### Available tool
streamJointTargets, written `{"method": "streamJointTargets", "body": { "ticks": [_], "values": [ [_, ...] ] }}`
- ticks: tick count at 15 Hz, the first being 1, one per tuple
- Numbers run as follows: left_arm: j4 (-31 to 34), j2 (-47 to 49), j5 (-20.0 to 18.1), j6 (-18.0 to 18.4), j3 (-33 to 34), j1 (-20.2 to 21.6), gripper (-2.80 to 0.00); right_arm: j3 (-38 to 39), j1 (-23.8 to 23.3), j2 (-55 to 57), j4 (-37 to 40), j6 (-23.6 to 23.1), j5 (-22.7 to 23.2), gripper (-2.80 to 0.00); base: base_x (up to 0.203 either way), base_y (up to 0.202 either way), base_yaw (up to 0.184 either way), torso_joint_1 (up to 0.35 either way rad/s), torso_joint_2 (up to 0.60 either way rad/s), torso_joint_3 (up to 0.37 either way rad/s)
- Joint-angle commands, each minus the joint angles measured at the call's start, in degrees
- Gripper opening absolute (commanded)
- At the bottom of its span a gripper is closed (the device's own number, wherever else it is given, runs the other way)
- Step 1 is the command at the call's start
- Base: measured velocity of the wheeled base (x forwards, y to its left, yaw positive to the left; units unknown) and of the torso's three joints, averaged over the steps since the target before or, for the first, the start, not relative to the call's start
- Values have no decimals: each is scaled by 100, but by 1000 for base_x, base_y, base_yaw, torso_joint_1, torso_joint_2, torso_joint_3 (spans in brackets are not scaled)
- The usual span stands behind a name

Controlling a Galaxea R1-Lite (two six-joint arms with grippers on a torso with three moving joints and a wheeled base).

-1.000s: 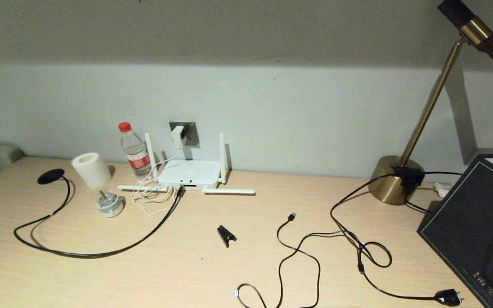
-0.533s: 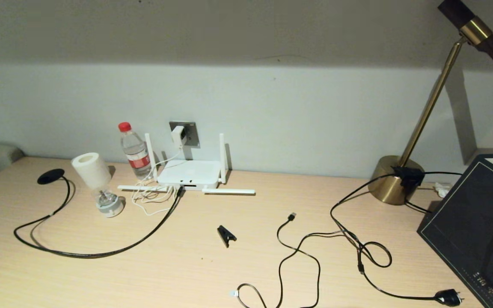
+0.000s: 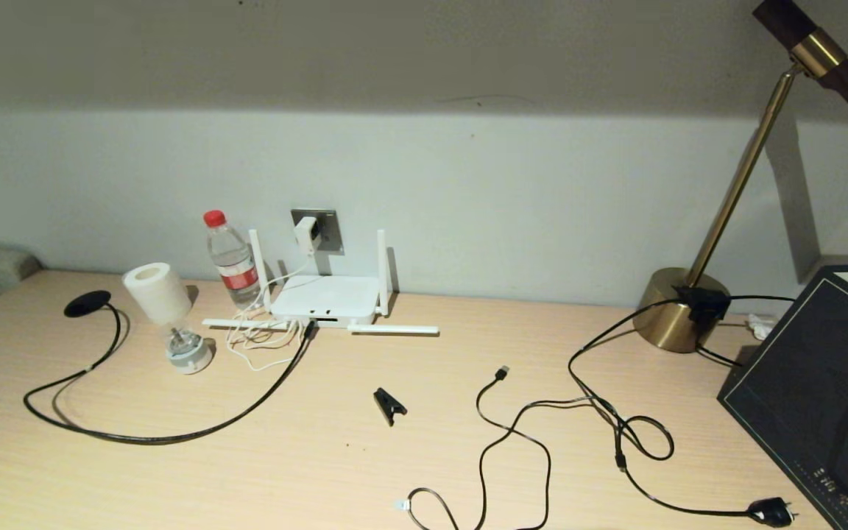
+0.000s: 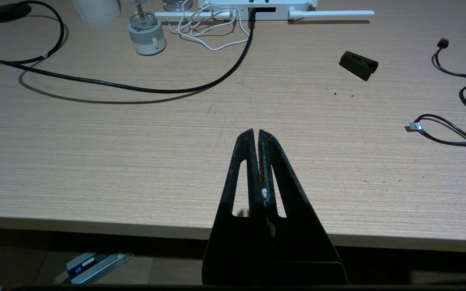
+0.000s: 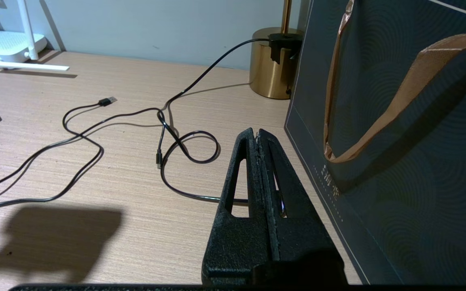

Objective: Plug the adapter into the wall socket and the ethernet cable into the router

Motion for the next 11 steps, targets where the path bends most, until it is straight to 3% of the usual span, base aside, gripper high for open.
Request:
{"method": "streamJointTargets", "body": {
  "ticks": [1,11],
  "values": [
    [-2,16,1,3,1,-3,-280,202,0,9,-7,-8,9,-280,0,0,0,0,0,0],
    [-6,16,1,-3,1,-2,-280,202,0,9,-16,115,-105,-280,0,0,0,0,0,0]
  ]
}}
